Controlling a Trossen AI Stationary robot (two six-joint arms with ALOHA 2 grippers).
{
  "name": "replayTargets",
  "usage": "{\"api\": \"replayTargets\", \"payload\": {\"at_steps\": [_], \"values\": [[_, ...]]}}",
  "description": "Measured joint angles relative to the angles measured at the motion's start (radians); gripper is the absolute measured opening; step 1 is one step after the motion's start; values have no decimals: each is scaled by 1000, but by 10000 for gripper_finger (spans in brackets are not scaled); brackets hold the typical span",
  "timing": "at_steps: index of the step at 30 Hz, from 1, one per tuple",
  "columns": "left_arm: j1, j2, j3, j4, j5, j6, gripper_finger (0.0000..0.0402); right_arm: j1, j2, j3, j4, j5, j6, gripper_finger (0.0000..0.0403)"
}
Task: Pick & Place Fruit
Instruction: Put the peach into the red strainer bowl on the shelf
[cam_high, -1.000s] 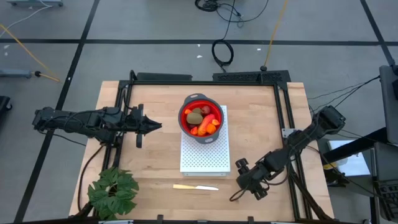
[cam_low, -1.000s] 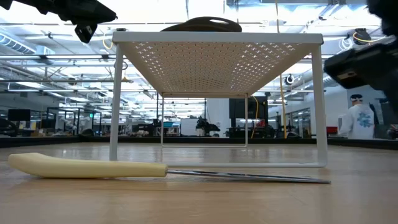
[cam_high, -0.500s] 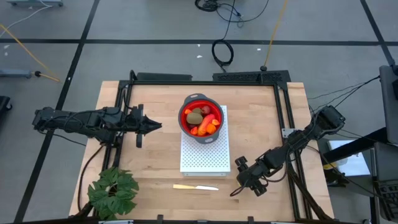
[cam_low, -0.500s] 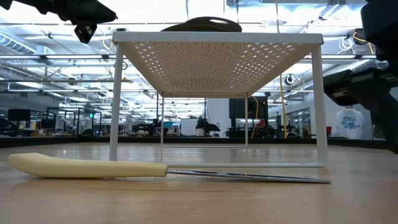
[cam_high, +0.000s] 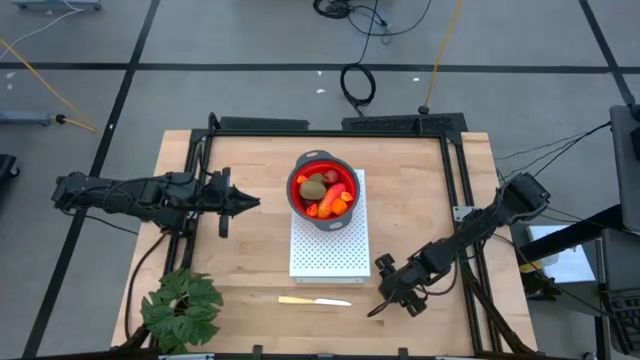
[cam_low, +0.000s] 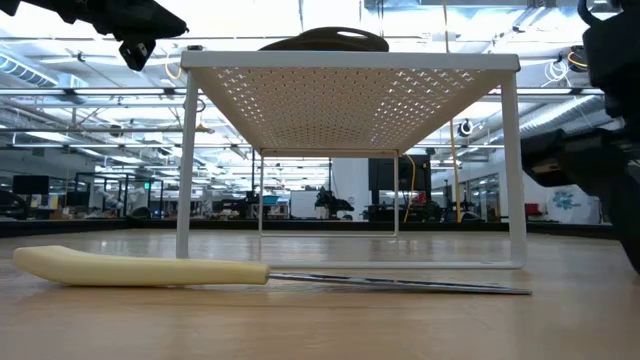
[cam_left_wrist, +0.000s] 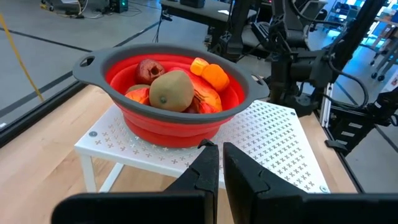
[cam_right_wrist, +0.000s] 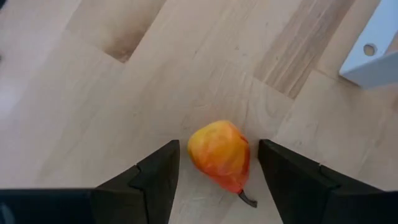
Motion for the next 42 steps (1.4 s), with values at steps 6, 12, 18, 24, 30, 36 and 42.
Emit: {"api": "replayTargets", "payload": {"at_steps": [6,12,18,24,30,36,42], "values": [[0,0,0,0,0,0,21,0,29,3,9,4,1,215],[0,0,0,0,0,0,21,0,16,1,21,4,5,204],[0,0,0,0,0,1,21,0,15,1,64,2,38,159],[0,0,0,-1,0,2,21,0,15,3,63,0,90,119],[0,0,0,-1,0,2,21,0,-30,3,55,0,118,114],[0,0,0,-2,0,6,21,0,-155,3,51,-25,235,118],[0,0,0,-3,0,6,21,0,-311,4,53,-24,375,114]]}}
